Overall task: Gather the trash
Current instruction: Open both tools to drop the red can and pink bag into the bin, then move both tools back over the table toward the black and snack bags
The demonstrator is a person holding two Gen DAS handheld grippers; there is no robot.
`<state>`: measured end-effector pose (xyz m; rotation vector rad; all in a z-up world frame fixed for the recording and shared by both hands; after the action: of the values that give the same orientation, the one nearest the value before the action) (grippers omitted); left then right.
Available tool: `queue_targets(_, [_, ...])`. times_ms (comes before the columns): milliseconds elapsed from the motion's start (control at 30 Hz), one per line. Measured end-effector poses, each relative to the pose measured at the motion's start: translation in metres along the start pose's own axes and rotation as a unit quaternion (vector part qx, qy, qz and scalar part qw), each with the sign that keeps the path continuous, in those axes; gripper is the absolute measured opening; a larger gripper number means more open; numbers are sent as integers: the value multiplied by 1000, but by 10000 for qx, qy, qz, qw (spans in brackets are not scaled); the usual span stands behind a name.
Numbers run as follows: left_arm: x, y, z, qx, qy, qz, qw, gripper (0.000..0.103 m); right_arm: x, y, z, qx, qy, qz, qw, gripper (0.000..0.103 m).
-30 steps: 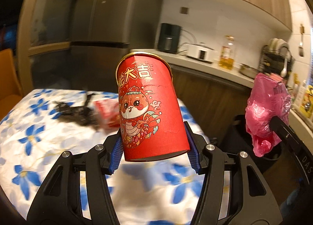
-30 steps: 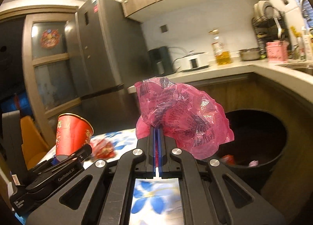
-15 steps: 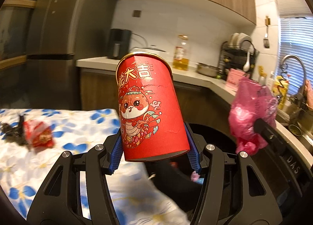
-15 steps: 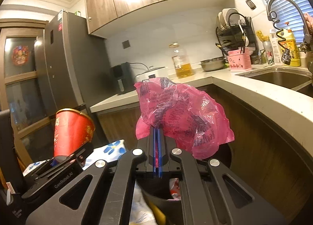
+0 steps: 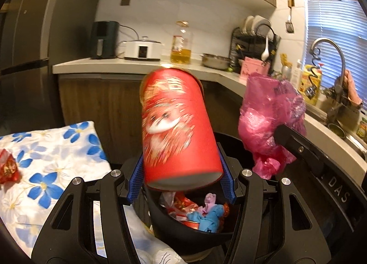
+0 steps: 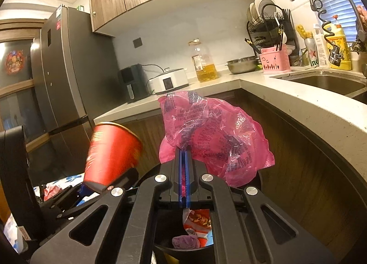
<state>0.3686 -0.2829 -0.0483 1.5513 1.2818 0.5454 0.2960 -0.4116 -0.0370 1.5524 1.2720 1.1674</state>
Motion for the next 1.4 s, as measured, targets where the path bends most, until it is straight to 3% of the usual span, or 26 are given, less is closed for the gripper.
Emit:
queue_targets(167, [0,-6,12,210,-174,80,9996,59,-6,-3,8,83,-3,64,9999,6])
queue_targets(300, [11,-10,14,290,-168,-131,9994,72,-10,-4,12,157,5,127,9998,33])
queue_targets(333, [15,-11,12,284,-144,-200,9993,74,-11,-5,13,166,-8,132,9998,34])
queue_targets(400, [24,-12,8,265,-19,-287,9992,79,-13,-6,13,195,-40,136,9997,37])
queue_targets(467, [33,-13,3,262,75,-393,9989,81,-14,-7,11,196,-49,190,9996,46])
queue_targets(533, [43,-15,-6,213,322,-459,9982,84,-13,-9,6,169,-54,230,9996,56])
queue_targets(733, [67,-22,-39,-17,1038,-543,9931,91,-3,-15,-6,198,-7,259,9995,71])
queue_targets(1100, [122,-36,-102,-181,1691,-942,9809,95,40,-20,-41,9,102,49,9999,77])
queue_targets(1400, [167,-40,-149,-431,2316,-1072,9659,95,97,-28,-52,-7,539,-147,9984,77])
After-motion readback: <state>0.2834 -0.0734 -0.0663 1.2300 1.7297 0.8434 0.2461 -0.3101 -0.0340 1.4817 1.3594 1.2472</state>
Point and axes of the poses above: each gripper's, at about its wrist camera, not at the fingertips, and z roughly the way its jaws point, x to its left, y to its top, the point moved 3 cm from there along z, roughly the way its jaws point, and after that the axes turned 7 degrees about -z, right-handed, at the moved point
